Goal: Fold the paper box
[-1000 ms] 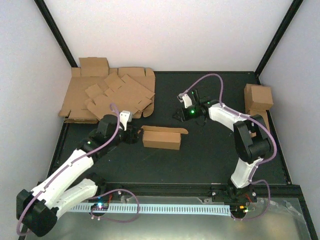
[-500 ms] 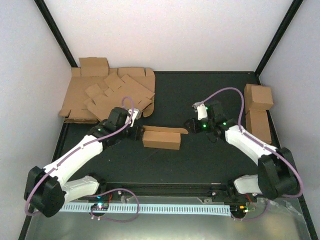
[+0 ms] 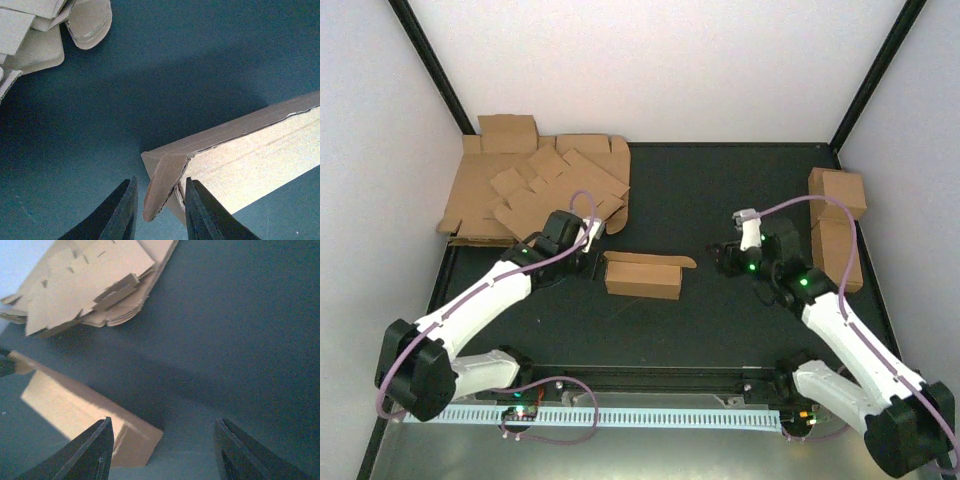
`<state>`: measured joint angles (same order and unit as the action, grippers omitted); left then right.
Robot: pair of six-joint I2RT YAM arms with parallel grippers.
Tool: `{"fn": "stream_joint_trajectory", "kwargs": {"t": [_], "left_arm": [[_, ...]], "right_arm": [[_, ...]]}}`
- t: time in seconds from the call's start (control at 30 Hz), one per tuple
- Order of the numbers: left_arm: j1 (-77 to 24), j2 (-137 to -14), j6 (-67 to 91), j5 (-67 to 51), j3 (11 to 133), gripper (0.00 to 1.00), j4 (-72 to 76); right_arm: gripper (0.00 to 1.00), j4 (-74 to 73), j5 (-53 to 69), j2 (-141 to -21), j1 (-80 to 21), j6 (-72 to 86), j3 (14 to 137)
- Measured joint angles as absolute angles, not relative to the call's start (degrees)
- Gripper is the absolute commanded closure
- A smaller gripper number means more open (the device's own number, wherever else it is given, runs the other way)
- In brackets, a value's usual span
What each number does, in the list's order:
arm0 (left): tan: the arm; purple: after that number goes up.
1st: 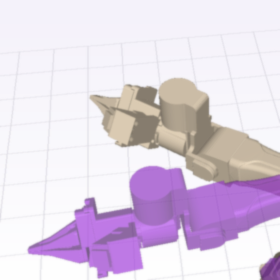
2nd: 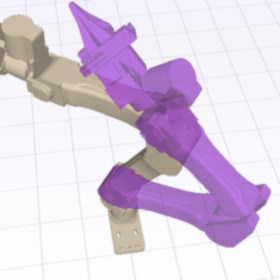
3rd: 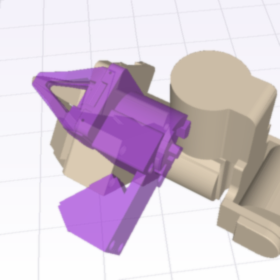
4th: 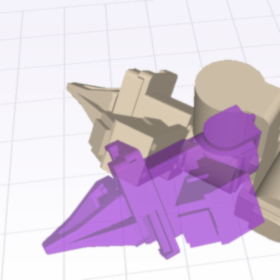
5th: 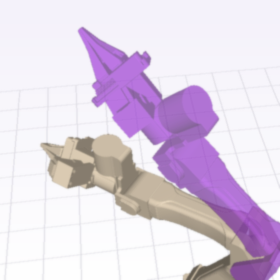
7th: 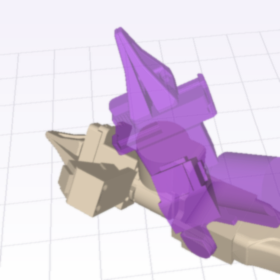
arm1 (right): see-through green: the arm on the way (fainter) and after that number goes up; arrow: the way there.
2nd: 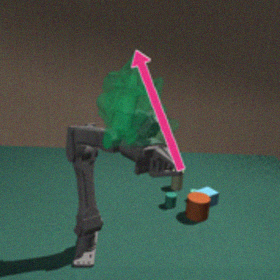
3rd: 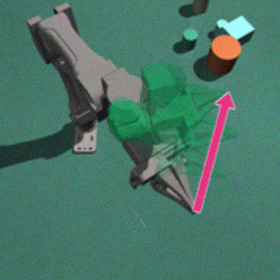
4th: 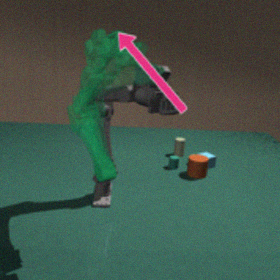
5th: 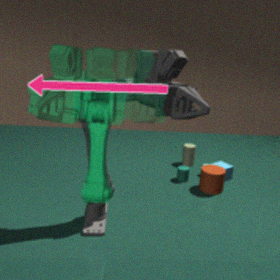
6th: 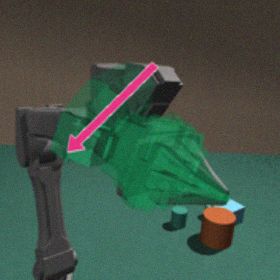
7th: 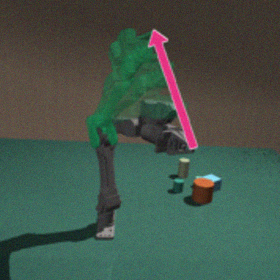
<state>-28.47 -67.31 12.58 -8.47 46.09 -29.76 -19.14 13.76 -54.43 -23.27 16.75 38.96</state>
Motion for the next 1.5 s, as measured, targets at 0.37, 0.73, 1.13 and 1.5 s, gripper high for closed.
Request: {"fn": "stream_joint_trajectory", "kwargs": {"t": [0.37, 0.73, 1.13, 1.5], "left_arm": [[-28.5, -69.0, 14.0, -8.9, 46.8, 0.99, -32.3], [-28.9, -67.4, 17.8, -10.3, 47.4, 0.97, -34.9], [-29.0, -68.6, 20.1, -12.0, 50.0, 0.94, -37.1], [-29.0, -70.8, 18.8, -14.3, 50.4, 0.96, -37.7]], "right_arm": [[0.89, -15.2, 25.1, -45.5, -33.7, 26.2, 32.4], [0.98, 4.8, 13.1, -58.3, -50.2, 35.8, 28.7], [0.98, 15.0, -0.2, -76.1, -53.3, 39.9, 34.1], [0.98, 14.7, -4.6, -79.1, -53.3, 40.6, 37.9]]}}
